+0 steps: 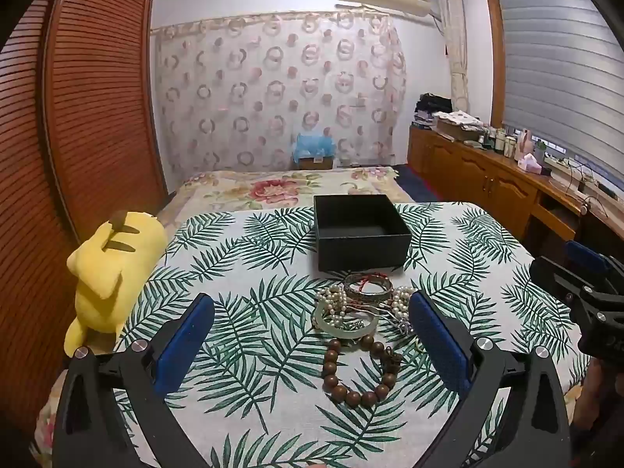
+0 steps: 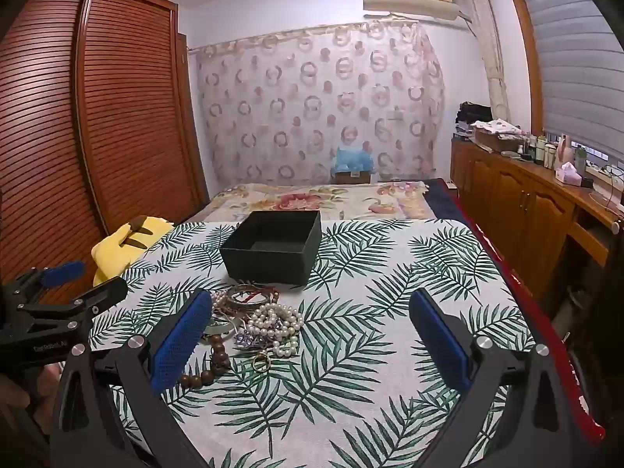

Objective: Organize jewelry

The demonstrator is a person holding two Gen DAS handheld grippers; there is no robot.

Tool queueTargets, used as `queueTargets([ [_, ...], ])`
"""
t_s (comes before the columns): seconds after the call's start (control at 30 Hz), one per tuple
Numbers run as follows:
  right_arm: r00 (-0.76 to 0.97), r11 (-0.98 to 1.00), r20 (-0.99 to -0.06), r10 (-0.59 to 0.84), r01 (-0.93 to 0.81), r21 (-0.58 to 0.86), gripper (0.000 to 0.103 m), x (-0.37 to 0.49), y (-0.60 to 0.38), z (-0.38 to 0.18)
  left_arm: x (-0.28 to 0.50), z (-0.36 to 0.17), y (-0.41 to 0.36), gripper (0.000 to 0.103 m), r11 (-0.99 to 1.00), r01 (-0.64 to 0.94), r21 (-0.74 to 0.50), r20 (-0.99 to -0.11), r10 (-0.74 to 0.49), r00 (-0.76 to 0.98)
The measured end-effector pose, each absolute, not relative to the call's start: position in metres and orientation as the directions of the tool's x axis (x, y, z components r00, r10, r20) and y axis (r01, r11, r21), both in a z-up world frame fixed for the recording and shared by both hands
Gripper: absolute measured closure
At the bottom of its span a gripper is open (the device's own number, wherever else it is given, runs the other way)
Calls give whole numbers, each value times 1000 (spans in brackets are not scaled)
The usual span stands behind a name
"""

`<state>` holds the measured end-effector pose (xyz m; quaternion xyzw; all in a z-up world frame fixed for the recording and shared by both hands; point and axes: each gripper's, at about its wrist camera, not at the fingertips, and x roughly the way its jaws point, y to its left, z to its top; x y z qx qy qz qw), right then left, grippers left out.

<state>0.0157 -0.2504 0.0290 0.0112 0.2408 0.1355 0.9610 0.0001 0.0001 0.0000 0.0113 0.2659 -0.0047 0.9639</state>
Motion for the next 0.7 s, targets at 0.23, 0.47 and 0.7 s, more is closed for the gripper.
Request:
queueTargets([
  [0.23,848,963,-459,264,-254,86,2,16,-250,29,0,0,1,6,1000,14,13,-510,-6,860],
  [0.47,846,963,-462,266,-255,88,2,17,-251,30,-1,0,1,6,1000,14,13,-508,-5,862],
  [0.7,847,963,-460,266,-256,87,2,16,-251,31,-2,6,-2,6,1000,14,11,-505,-7,863],
])
